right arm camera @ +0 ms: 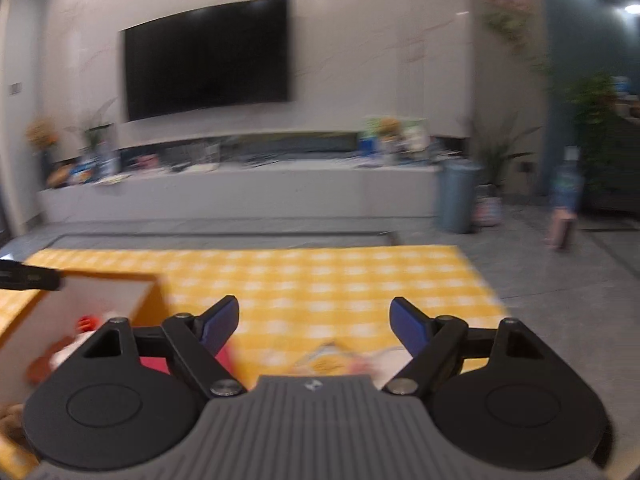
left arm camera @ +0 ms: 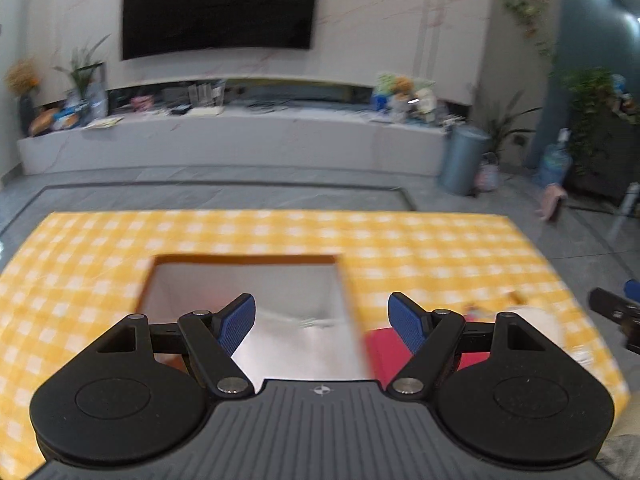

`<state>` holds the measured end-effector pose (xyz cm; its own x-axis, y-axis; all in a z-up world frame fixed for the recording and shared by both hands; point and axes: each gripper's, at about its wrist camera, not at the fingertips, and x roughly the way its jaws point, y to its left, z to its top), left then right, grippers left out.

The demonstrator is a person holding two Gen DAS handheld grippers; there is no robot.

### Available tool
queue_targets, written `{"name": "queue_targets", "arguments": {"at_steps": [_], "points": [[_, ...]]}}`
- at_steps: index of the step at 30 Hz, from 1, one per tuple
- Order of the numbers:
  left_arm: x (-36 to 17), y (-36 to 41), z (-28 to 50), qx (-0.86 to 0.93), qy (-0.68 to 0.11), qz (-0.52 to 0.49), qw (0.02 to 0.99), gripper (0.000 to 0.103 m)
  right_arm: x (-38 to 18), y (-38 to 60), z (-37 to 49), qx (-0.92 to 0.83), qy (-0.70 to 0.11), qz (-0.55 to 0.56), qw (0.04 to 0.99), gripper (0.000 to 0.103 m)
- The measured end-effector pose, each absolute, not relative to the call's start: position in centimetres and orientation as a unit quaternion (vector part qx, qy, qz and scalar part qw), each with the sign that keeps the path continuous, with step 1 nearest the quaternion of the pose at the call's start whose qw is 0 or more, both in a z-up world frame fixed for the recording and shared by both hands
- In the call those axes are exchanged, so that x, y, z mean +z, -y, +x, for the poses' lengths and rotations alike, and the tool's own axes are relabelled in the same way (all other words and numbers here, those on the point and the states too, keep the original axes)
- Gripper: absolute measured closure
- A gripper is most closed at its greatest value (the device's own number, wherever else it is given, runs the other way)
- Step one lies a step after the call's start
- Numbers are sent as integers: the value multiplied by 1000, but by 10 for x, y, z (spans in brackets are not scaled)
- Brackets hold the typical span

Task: Organize soft objects
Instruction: 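Move both tools back over the table toward the cream pouch and wrapped gift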

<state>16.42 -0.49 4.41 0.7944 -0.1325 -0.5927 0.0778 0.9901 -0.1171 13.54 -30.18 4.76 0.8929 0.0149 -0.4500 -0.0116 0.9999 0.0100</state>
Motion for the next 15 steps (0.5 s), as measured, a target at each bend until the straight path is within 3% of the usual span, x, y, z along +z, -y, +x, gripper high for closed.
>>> {"name": "queue_targets", "arguments": {"at_steps": [9,15], "points": [[48,102,180,-182,-355,-32,917,14,26,408,124,-159,-298,63,939,15],[19,166,196,-224,-391,-9,893,14,-6,425,138,-143,-361,86,918,14]]}}
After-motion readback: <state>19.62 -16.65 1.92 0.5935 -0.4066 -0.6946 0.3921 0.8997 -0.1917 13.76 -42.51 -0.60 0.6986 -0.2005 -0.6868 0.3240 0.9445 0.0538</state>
